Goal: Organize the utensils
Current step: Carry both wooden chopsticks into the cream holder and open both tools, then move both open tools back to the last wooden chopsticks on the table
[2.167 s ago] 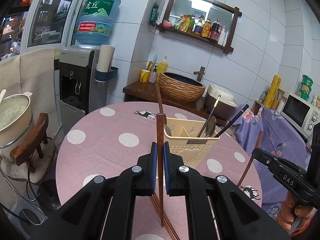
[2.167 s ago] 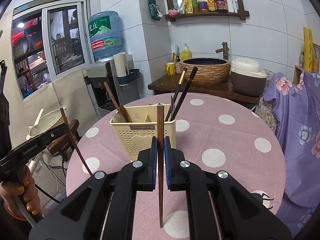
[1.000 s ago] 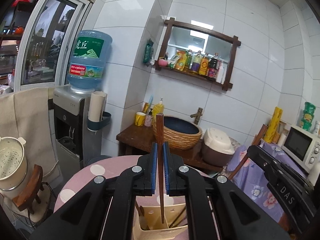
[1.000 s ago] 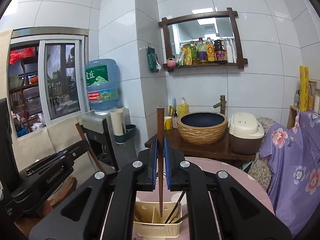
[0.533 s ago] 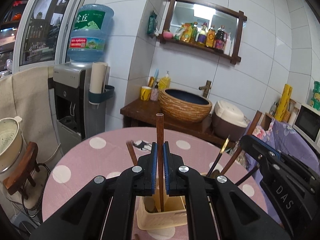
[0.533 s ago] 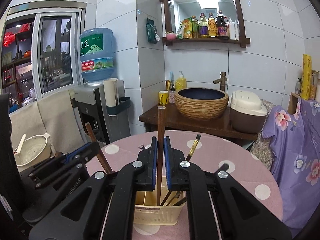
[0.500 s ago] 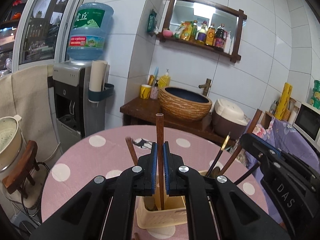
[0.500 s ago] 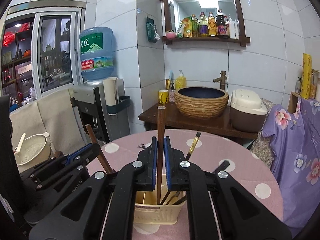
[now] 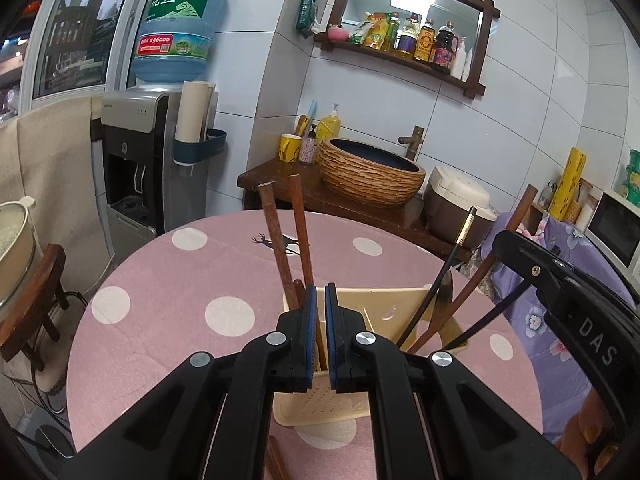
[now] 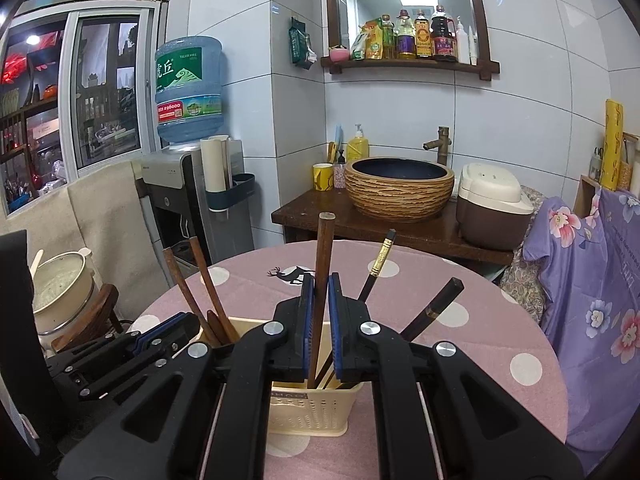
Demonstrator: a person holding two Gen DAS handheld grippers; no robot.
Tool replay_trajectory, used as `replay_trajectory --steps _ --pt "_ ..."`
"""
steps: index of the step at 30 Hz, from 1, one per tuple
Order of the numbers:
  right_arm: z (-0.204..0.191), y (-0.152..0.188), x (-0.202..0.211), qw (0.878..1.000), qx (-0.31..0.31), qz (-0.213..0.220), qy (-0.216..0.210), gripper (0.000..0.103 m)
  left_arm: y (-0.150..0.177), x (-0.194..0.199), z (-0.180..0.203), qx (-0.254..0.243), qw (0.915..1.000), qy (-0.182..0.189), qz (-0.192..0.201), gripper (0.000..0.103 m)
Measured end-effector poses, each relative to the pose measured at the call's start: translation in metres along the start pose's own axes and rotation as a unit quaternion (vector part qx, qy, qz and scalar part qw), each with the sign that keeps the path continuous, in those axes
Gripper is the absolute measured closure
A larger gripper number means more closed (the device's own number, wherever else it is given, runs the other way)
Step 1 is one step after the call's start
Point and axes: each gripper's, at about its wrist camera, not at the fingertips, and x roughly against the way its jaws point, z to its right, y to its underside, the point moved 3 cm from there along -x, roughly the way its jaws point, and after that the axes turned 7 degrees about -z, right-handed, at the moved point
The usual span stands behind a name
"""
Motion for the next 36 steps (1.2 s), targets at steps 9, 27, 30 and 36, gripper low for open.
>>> replay_trajectory --steps 9,27,30,36 --pt "-0.01 0.021 0.058 0.995 0.039 0.082 0.046 0.039 0.037 0.037 -0.023 0.006 0.9999 -0.007 0.01 0.037" --pt "-0.076 0.206 -0.016 0.969 0.101 -0.219 -0.046 0.035 0.142 0.061 -0.111 0.057 0.9919 -0.098 -0.058 0.021" --pt "-0.086 0.219 -0.028 0.965 0.112 -0.235 -0.03 0.039 0.146 0.062 -0.109 0.055 0.9926 -0.09 -0.059 0.021" --pt "-0.068 0.217 -0.039 0.968 0.047 -0.244 -0.037 0.039 0.147 0.062 -0.101 0.044 0.9938 -0.083 -0.059 0.021"
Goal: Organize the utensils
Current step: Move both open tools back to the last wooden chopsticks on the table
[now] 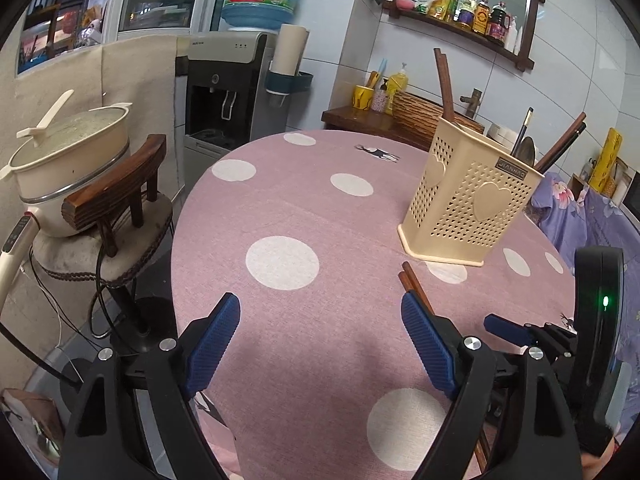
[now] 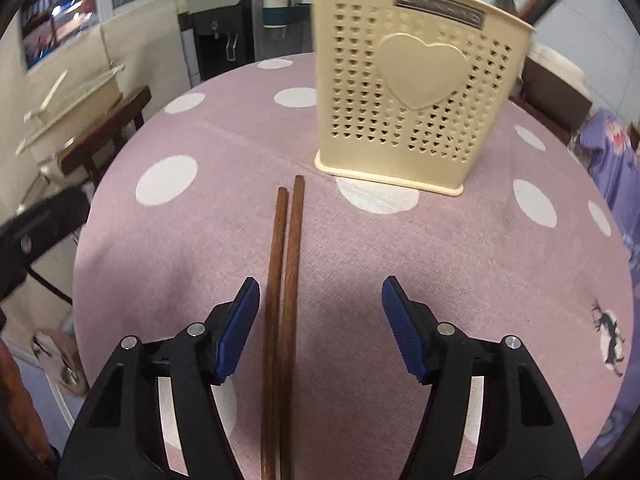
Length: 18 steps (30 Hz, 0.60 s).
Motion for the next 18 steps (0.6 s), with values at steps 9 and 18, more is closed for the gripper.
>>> replay_trajectory --steps 9,18 --pt "-0.007 -0.005 -0.014 0.999 0.029 -0.026 0.008 0.046 0.005 -0.008 0.004 0.0 0.9999 0.004 -0.012 0.021" --pt "0.009 -0.005 -0.012 0.999 0.01 -0.03 0.031 0.057 0.006 -0.01 0.003 0.003 0.9998 0.003 -0.019 0.021"
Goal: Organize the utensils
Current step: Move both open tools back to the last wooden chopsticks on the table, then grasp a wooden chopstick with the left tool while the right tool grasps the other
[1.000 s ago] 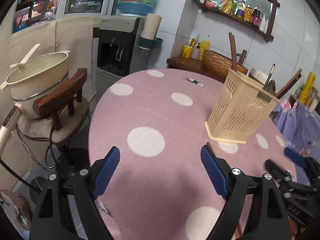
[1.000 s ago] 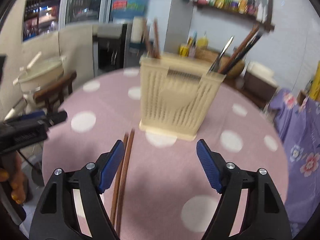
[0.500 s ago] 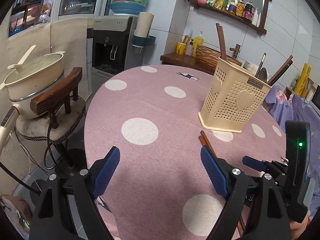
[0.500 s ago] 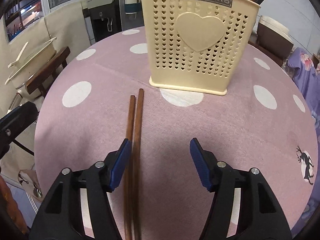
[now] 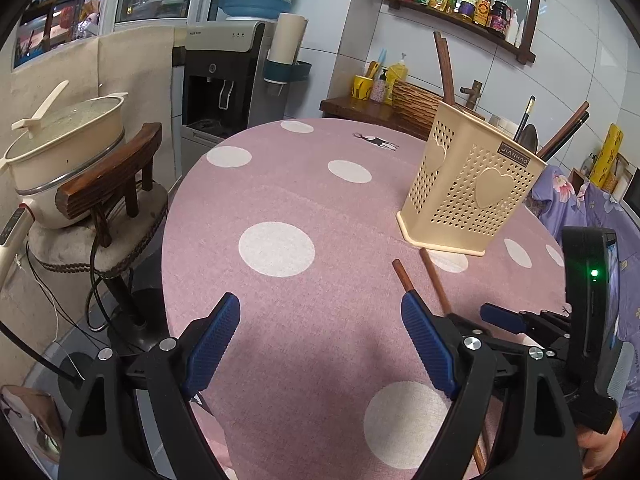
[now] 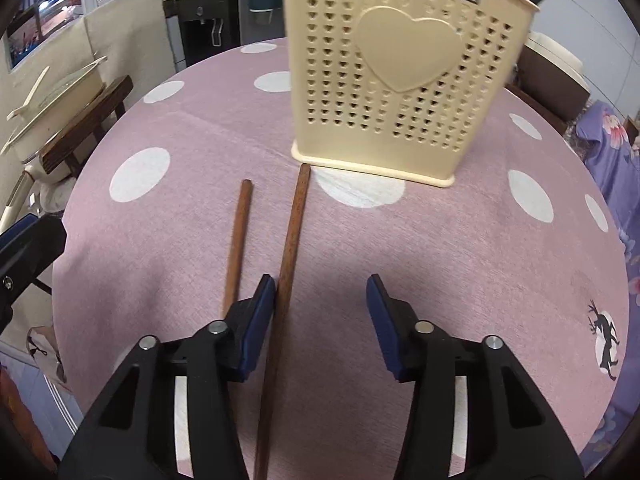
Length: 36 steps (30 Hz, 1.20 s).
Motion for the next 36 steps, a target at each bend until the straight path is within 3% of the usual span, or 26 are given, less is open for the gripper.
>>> replay_trajectory --steps 4,12,15,19,27,36 --pt "0.022 0.014 0.005 1.0 0.0 0.004 0.005 0.057 0.002 -0.005 0.007 -0.008 0.9999 0.007 -0.012 0.021" --pt "0.074 0.03 0.01 0.998 -0.064 -0.004 0.011 0.057 0.006 -0.03 0.04 -0.038 0.9974 0.03 -0.054 0.022" --pt "0.086 0.03 0.009 0.996 -0.086 -0.003 0.012 0.057 0.005 -0.04 0.053 -0.052 0.9954 0.035 -0.072 0.028" --pt "0.093 0.031 0.013 0.994 -0.107 0.006 -0.026 0.057 0.004 -0.052 0.067 -0.067 0.9935 0.031 -0.087 0.037" --pt "0.099 0.029 0.015 0.993 -0.114 0.012 -0.022 0.057 -0.001 -0.076 0.08 -0.068 0.9911 0.014 -0.114 0.056" --pt "0.093 0.014 0.014 0.995 -0.094 0.016 -0.02 0.057 -0.005 -0.083 0.09 -0.085 0.9901 -0.009 -0.111 0.072"
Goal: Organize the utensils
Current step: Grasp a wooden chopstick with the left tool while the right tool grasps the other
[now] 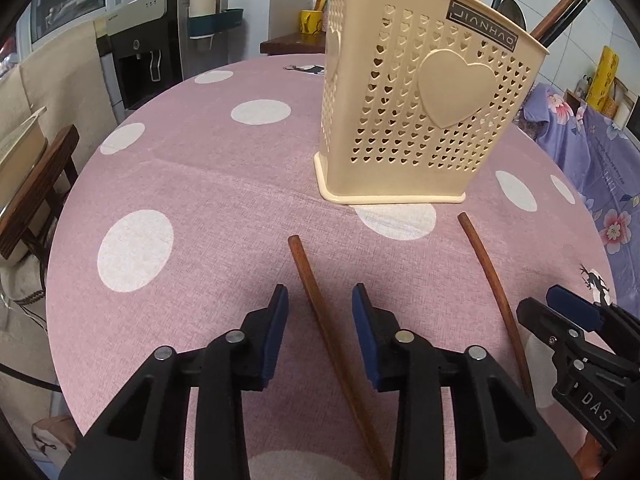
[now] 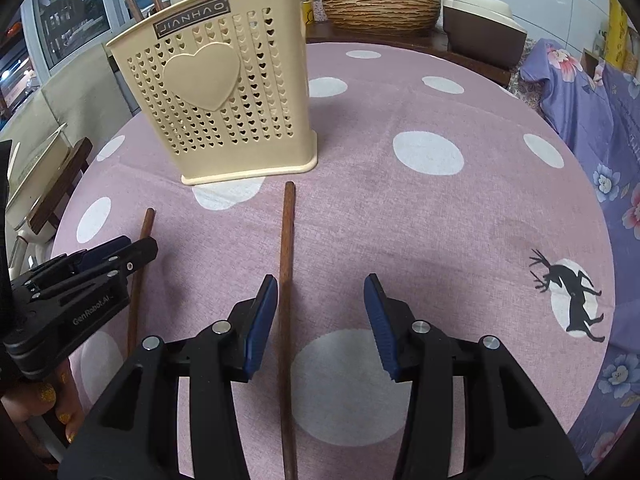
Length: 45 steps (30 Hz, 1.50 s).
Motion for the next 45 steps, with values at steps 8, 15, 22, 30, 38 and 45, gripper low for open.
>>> replay_trajectory --steps 8,15,22,30,38,45 --pt "-0.012 -0.021 -0.019 0.999 0.034 -0.022 -0.029 0.065 -0.004 -0.003 0.003 -0.006 1.0 -0.001 -0.003 0.084" --pt "-0.023 -0.03 -0.033 0.998 0.065 -0.024 -0.008 0.079 -0.004 -0.004 0.008 -0.014 0.9999 -0.003 0.001 0.089" --pt "-0.027 -0.036 -0.037 0.997 0.074 -0.021 0.003 0.093 -0.008 -0.006 0.011 -0.015 0.9999 0.001 0.0 0.092" --pt "-0.027 -0.036 -0.036 0.997 0.073 -0.019 0.007 0.094 -0.012 -0.008 0.011 -0.012 0.9999 0.005 -0.001 0.093" --pt "-0.026 -0.035 -0.033 0.998 0.059 -0.017 -0.001 0.095 -0.012 -0.01 0.009 -0.007 0.9999 0.009 0.002 0.094" --pt "-0.023 -0.035 -0.014 0.999 0.049 0.006 -0.021 0.095 -0.014 -0.006 0.007 -0.001 0.9997 0.021 0.01 0.094"
